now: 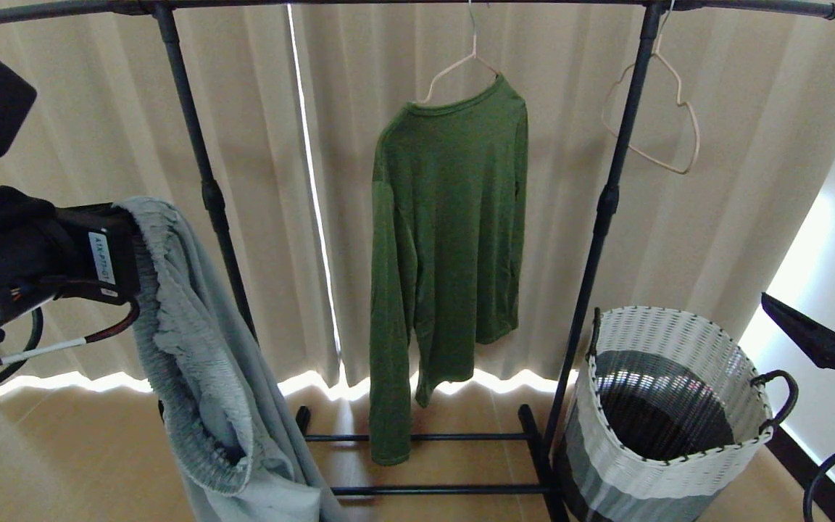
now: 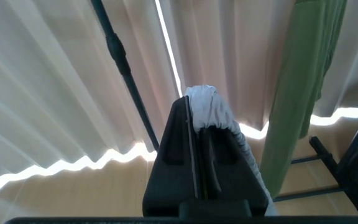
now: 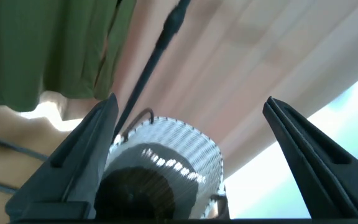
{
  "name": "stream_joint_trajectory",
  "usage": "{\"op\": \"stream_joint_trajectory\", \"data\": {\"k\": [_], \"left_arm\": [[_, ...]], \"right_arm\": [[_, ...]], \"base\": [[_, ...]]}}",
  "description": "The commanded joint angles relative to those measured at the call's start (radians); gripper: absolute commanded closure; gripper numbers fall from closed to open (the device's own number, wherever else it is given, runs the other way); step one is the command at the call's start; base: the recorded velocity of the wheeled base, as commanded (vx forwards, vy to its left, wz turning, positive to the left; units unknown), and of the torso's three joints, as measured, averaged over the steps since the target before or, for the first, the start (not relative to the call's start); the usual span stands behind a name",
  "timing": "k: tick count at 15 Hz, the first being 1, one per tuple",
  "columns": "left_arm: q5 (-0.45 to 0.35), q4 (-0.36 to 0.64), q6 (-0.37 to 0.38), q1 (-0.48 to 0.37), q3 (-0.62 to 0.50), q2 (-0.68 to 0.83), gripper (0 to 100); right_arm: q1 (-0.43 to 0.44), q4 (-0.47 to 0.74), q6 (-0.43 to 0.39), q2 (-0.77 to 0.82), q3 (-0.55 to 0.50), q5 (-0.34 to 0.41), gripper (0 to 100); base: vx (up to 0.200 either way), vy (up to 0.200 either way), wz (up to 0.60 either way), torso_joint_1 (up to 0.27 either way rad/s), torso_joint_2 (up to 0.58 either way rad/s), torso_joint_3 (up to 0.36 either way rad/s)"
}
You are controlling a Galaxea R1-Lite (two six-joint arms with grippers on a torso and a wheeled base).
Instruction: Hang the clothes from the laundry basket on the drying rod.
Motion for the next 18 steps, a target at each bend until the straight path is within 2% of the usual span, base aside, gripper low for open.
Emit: {"op": "stream_joint_trajectory", "data": {"k": [1, 4, 12, 15, 18], "left_arm": [[0.0, -0.002, 0.0, 0.0, -0.003, -0.002, 100], [-0.001, -0.002, 0.0, 0.0, 0.0, -0.001, 100], [-0.001, -0.002, 0.013, -0.006, 0.003, 0.001, 100], [-0.005, -0.003, 0.02, -0.011, 0.006, -0.002, 100], [-0.064, -0.003, 0.022, -0.011, 0.019, -0.005, 100]], "right_arm": [[-0.003, -0.001, -0.001, -0.012, 0.011, 0.001, 0], [-0.003, 0.002, 0.001, -0.033, 0.046, 0.001, 0], [-0.004, -0.001, 0.007, -0.033, 0.037, 0.004, 0], [-0.004, -0.001, 0.029, -0.032, 0.034, 0.004, 0], [-0.004, -0.001, 0.032, -0.029, 0.032, 0.004, 0]], "base": [[0.0, 0.0, 0.0, 0.0, 0.0, 0.0], [0.0, 0.0, 0.0, 0.0, 0.0, 0.0], [0.0, 0.0, 0.0, 0.002, -0.02, -0.013], [0.0, 0.0, 0.0, 0.056, -0.23, -0.273], [0.0, 0.0, 0.0, 0.111, -0.5, -0.328]]}}
